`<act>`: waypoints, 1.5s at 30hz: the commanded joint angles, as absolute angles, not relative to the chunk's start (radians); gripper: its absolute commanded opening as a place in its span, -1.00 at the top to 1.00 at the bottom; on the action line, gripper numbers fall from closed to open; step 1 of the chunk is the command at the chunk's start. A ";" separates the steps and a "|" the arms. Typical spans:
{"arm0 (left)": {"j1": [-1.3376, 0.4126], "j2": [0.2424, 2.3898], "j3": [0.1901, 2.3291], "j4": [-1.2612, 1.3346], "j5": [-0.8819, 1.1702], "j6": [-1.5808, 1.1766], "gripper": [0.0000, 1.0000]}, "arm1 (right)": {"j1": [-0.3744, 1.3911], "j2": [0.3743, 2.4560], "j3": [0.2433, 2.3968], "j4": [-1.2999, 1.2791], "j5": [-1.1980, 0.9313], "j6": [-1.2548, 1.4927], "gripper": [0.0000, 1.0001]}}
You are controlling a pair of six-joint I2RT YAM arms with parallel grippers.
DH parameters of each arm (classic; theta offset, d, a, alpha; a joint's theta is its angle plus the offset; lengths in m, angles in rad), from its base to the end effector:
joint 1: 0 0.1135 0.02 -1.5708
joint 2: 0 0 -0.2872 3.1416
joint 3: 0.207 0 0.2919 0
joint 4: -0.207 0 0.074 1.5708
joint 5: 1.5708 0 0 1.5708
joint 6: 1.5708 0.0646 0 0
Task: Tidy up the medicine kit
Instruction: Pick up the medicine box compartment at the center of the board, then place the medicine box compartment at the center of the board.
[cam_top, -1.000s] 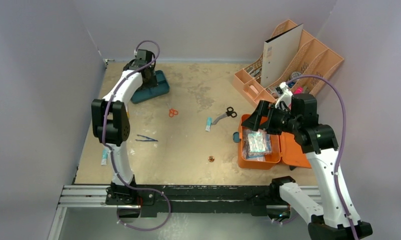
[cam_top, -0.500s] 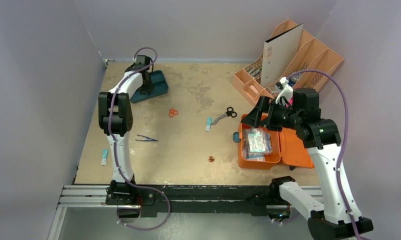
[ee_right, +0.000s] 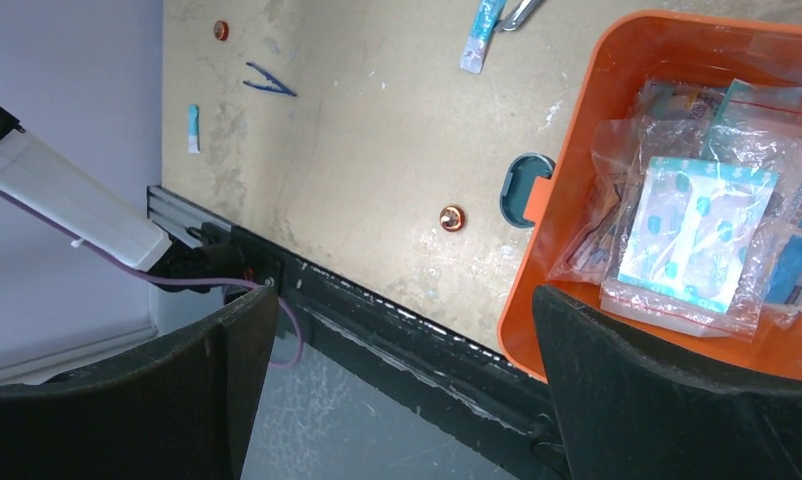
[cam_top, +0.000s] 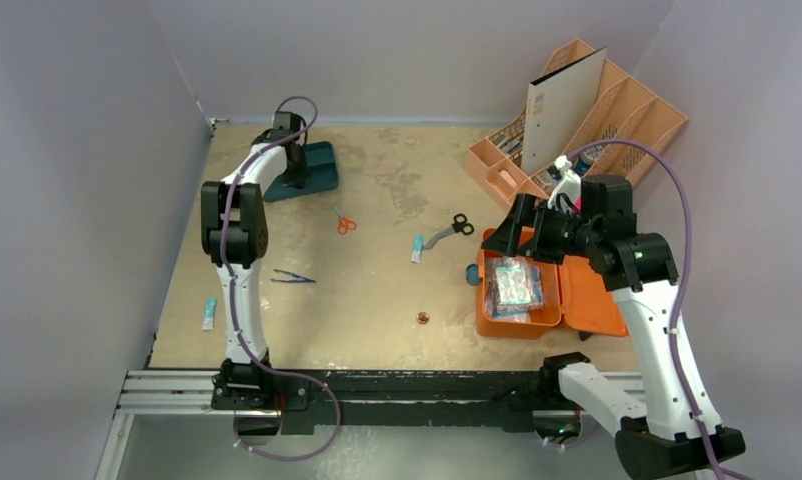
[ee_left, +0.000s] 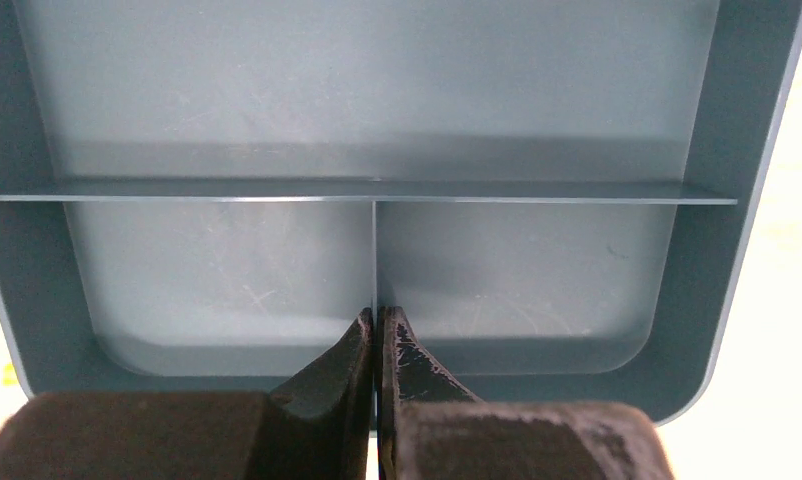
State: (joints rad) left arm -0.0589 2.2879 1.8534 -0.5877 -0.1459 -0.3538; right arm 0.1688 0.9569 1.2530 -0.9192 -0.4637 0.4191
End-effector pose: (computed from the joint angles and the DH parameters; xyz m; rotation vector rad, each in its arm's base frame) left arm 0.5646 -0.0239 0.1465 -0.4308 2.5400 0.0357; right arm 0.2094 0.0650 0.4121 0.0105 2.2425 0.8339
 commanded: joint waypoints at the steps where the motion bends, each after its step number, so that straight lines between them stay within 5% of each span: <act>1: -0.055 2.237 1.885 -0.576 -0.076 -0.276 1.00 | 0.167 0.946 1.239 -0.925 -0.457 0.395 -0.98; 16: -0.099 1.857 1.621 -0.566 0.307 -0.142 1.00 | 0.168 0.964 1.244 -1.015 -0.289 0.300 -0.98; 26: -0.318 1.610 1.404 -0.645 0.366 -0.048 1.00 | 0.167 0.928 1.261 -1.029 -0.200 0.289 -0.98; 38: -0.414 1.378 1.101 -0.682 0.529 0.278 1.00 | 0.167 0.893 1.255 -1.049 -0.235 0.348 -0.98; 45: -0.428 1.342 1.023 -0.631 0.461 0.286 1.00 | 0.167 0.896 1.258 -1.057 -0.273 0.353 -0.98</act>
